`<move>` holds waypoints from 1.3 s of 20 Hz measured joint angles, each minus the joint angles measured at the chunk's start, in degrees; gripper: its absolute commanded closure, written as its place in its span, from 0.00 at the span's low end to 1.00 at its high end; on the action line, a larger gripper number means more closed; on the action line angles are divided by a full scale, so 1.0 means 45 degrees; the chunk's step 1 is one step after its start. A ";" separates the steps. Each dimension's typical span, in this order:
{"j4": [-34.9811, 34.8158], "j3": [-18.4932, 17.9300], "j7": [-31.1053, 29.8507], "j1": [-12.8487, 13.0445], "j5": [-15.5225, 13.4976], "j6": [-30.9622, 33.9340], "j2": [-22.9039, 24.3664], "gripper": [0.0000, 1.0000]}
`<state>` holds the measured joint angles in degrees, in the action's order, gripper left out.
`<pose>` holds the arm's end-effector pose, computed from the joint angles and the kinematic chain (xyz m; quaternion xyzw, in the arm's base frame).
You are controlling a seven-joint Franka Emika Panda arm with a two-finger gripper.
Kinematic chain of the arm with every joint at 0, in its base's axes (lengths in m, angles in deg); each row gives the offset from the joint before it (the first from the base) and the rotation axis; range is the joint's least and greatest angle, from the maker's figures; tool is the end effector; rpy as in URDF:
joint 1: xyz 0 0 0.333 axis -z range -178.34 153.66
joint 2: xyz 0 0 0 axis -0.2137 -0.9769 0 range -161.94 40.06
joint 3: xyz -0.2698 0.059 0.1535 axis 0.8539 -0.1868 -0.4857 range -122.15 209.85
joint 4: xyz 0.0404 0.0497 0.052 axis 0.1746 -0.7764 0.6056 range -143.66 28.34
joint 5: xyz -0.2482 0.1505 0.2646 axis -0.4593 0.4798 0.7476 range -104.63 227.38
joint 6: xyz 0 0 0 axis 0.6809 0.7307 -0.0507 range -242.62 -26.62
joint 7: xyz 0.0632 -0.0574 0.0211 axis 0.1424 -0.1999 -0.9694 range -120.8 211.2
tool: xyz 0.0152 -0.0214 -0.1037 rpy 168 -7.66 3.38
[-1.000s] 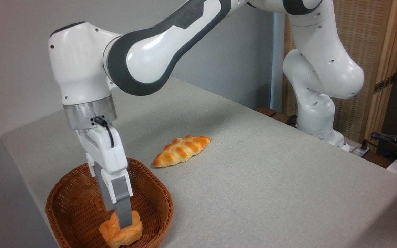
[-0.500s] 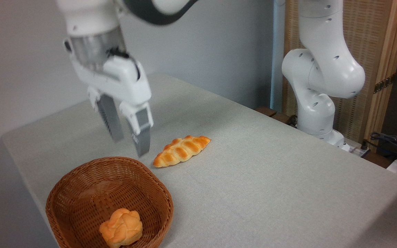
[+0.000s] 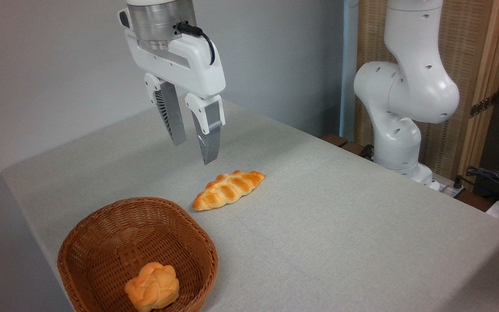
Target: Put bread into the basket
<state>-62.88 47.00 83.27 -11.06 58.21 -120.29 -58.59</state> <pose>0.5426 -0.0483 0.6081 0.9322 -0.3610 0.0060 0.0258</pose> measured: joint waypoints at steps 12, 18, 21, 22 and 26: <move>-0.0012 -0.0334 0.0030 0.0157 0.0000 -0.0002 0.0031 0.00; -0.0012 -0.0735 0.0090 0.0447 0.0000 -0.0011 0.0037 0.00; -0.0012 -0.0741 0.0106 0.0467 0.0000 -0.0014 0.0040 0.00; -0.0012 -0.0744 0.0109 0.0468 0.0000 -0.0017 0.0040 0.00; 0.0011 -0.0753 0.0113 0.0471 0.0000 -0.0033 0.0040 0.00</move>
<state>-62.83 43.61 83.78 -8.95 58.21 -120.44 -58.41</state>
